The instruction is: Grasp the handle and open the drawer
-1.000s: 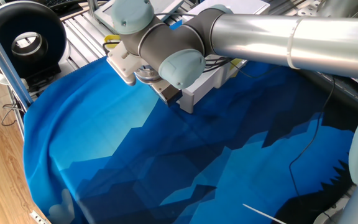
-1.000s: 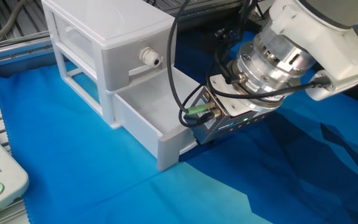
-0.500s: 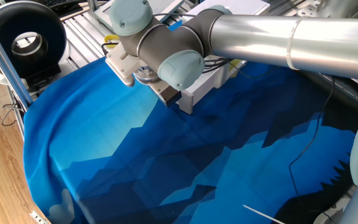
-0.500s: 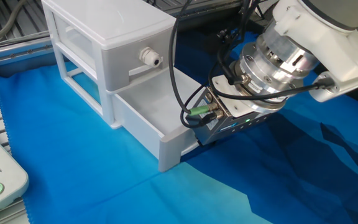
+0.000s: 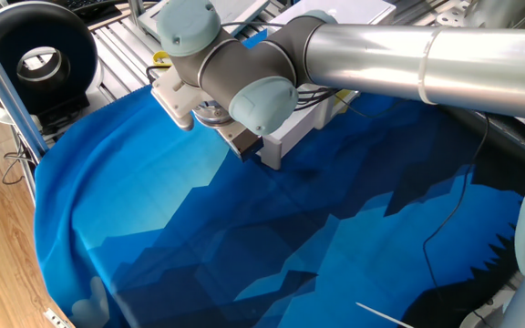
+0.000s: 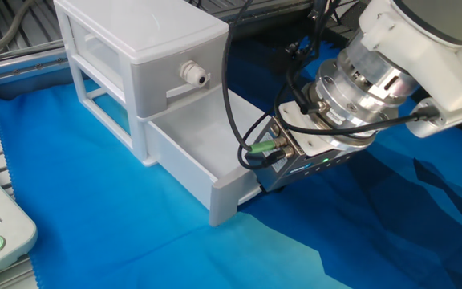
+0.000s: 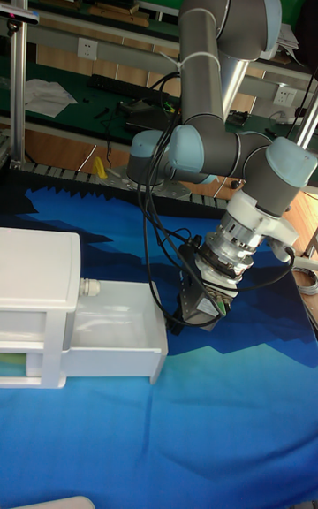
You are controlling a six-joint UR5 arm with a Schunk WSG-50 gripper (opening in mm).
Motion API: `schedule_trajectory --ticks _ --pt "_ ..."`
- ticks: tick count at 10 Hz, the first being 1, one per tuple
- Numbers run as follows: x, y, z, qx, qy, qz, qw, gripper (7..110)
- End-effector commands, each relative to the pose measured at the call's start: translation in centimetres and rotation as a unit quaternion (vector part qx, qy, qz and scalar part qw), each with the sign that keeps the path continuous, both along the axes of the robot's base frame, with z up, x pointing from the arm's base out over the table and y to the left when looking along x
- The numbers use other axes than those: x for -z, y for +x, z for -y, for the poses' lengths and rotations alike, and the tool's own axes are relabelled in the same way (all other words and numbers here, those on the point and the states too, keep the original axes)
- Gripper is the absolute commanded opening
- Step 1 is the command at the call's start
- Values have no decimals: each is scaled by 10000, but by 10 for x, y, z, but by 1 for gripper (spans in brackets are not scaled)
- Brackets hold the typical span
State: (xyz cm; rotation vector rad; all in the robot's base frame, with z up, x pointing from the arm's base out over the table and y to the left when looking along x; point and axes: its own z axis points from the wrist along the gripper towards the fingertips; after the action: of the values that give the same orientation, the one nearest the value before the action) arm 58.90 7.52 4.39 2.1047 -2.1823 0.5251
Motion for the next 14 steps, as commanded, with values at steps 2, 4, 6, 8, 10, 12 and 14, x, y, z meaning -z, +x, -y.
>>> schedule_trajectory --ticks 2,4,6,8,10,12,14 --pt "0 -3 -5 86 67 -11 9999 7" --pt "0 -4 -5 108 56 -4 9999 7" --pt "0 -6 -7 119 65 -17 9999 7" --pt "1 -7 -7 122 80 -24 9999 7" --pt "1 -7 -8 136 83 -20 9999 7" --pt "2 -7 -8 143 92 -18 9999 7" --pt "2 -6 -7 132 76 -5 9999 7"
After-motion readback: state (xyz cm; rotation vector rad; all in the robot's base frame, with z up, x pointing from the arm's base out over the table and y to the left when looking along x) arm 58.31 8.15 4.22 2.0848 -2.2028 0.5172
